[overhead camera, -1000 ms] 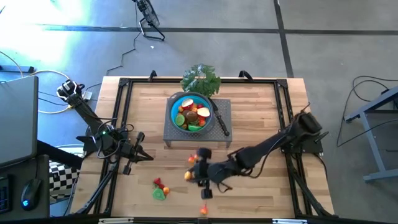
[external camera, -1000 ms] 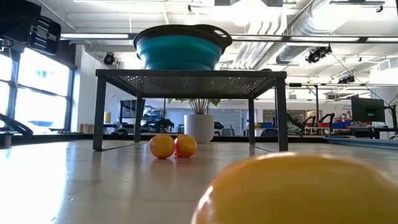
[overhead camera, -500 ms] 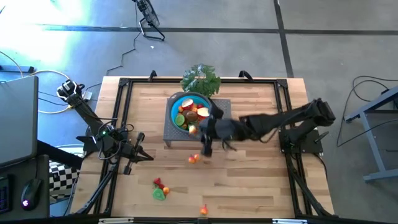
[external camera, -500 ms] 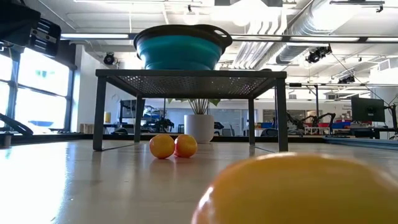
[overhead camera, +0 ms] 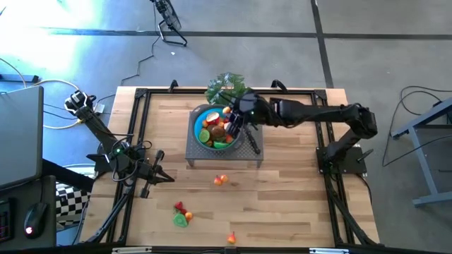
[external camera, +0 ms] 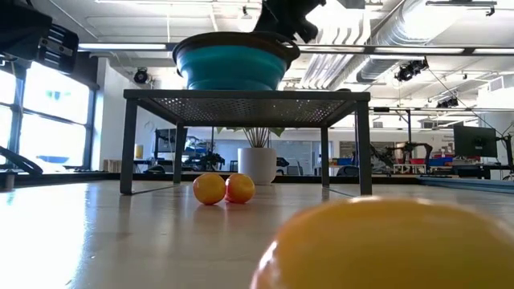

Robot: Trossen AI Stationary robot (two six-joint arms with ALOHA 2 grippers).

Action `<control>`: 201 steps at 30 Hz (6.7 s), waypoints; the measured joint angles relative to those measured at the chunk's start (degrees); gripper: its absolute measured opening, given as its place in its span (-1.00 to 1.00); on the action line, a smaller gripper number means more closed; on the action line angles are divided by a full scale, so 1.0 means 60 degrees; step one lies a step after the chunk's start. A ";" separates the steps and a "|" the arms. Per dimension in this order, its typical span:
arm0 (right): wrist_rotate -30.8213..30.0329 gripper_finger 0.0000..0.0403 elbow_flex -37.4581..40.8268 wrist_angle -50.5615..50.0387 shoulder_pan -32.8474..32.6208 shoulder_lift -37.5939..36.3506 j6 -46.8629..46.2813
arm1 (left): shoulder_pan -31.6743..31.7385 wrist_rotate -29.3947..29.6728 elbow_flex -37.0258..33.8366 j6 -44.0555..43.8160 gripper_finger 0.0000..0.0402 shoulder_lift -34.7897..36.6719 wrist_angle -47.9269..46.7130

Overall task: Pick & Place Fruit
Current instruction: Put the pear into the blue strainer bowl on the shelf

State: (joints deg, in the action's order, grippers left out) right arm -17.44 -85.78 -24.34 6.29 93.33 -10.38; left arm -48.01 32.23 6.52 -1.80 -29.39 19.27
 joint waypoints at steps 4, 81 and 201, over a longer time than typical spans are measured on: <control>0.0230 -0.38 0.0004 -0.0310 0.0291 0.0151 -0.0038 | 0.0000 0.0001 0.0000 0.0000 -1.00 0.0000 -0.0010; 0.0552 -0.98 0.4098 0.1823 -0.4528 -0.0938 -0.5158 | 0.0000 0.0324 0.0015 0.0078 -1.00 0.0000 0.0254; 0.4266 0.60 -0.4955 -0.3205 -0.6591 0.7475 -1.7030 | -0.0003 0.0368 0.0004 -0.0255 -1.00 -0.0015 -0.1810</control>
State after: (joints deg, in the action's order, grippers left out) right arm 8.15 -115.51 -43.57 -33.26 138.18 -112.56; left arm -48.03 34.44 6.55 -3.33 -29.47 8.41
